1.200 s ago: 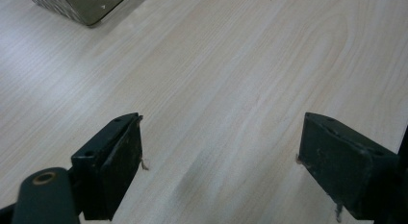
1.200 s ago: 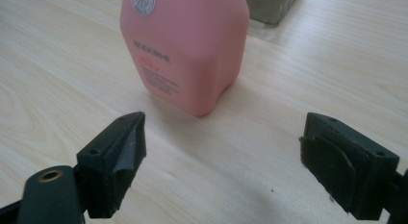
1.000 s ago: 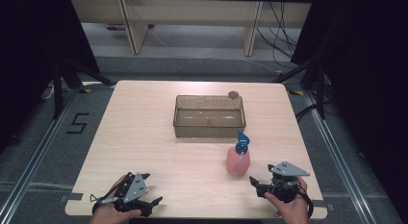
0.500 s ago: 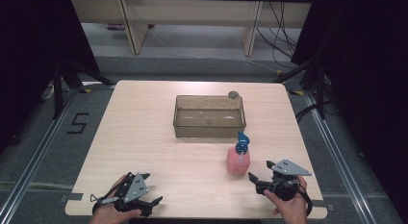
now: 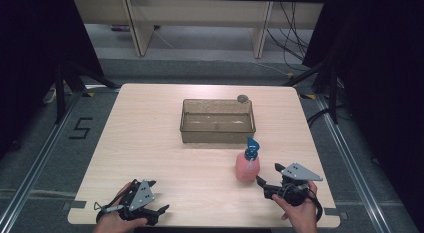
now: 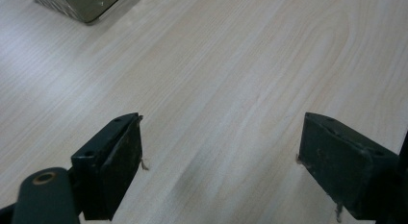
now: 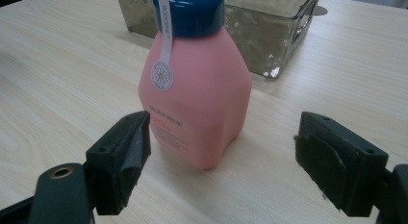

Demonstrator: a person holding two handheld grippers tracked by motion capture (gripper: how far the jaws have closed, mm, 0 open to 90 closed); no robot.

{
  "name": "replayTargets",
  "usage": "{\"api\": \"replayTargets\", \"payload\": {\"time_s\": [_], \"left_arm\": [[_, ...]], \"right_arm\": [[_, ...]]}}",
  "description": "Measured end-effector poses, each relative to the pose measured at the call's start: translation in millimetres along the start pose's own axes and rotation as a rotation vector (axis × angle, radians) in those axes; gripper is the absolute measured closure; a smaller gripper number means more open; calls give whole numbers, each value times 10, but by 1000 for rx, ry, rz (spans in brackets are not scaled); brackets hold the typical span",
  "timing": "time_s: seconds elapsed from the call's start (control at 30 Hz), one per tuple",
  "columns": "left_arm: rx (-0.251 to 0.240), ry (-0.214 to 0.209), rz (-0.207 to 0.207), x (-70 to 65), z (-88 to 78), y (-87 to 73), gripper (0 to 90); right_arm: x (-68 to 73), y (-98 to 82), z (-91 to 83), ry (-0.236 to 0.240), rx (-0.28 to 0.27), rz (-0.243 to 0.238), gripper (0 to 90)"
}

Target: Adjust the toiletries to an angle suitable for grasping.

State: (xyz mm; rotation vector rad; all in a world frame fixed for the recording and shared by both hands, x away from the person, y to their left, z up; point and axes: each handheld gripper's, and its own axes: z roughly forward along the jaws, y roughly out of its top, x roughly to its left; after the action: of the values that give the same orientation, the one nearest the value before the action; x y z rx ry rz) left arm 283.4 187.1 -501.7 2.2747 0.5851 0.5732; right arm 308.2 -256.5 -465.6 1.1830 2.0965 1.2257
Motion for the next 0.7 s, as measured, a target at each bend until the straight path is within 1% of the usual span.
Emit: {"api": "replayTargets", "payload": {"time_s": [0.03,0.07,0.1,0.13,0.17,0.2,0.23,0.27,0.3,0.33,0.37,0.4,0.47,0.5,0.53,0.57,0.6,0.63,0.67,0.7], "left_arm": [[0,0,0,0,0,0,149],[1,3,2,3,0,1,149],[0,2,1,1,0,0,149],[-3,-2,-5,-3,3,-1,149],[-3,-2,-5,-3,3,-1,149],[-3,-12,-9,-1,1,0,149],[-3,-12,-9,-1,1,0,149],[-5,-2,-7,-4,4,-1,149],[-1,-19,-10,-1,-1,-1,149],[-1,-16,-11,-2,1,-1,149],[1,-18,-12,0,0,0,149],[1,-17,-11,0,1,0,149],[-1,-13,-11,-3,4,-2,149],[-4,-1,-10,-5,9,-4,149],[-3,-1,-10,-3,9,-3,149],[-3,-1,-10,-3,9,-4,149],[-3,-3,-10,-3,9,-5,149],[-12,-8,-19,-8,12,-6,149],[-5,-6,-14,-2,10,-5,149],[3,-17,-9,6,1,-2,149]], "right_arm": [[0,0,0,0,0,0,208],[-16,10,6,-5,-8,-25,208],[-17,12,8,-3,-10,-27,208],[10,12,6,4,0,10,208],[10,12,6,4,0,10,208],[-11,23,7,-9,-11,-19,208],[-16,27,9,-6,-13,-29,208],[-23,33,9,-10,-14,-37,208],[-2,34,9,5,-5,-7,208],[12,36,7,6,2,11,208],[-18,45,18,-4,-16,-35,208],[-21,49,23,-5,-25,-41,208],[-15,52,28,-5,-29,-38,209],[13,59,40,15,-30,-3,210],[-6,69,33,0,-27,-34,210],[16,69,46,14,-32,-4,210],[0,82,41,11,-24,-25,210],[1,90,48,15,-26,-25,211],[0,94,69,25,-39,-25,212],[2,102,66,2,-45,-34,212]]}}
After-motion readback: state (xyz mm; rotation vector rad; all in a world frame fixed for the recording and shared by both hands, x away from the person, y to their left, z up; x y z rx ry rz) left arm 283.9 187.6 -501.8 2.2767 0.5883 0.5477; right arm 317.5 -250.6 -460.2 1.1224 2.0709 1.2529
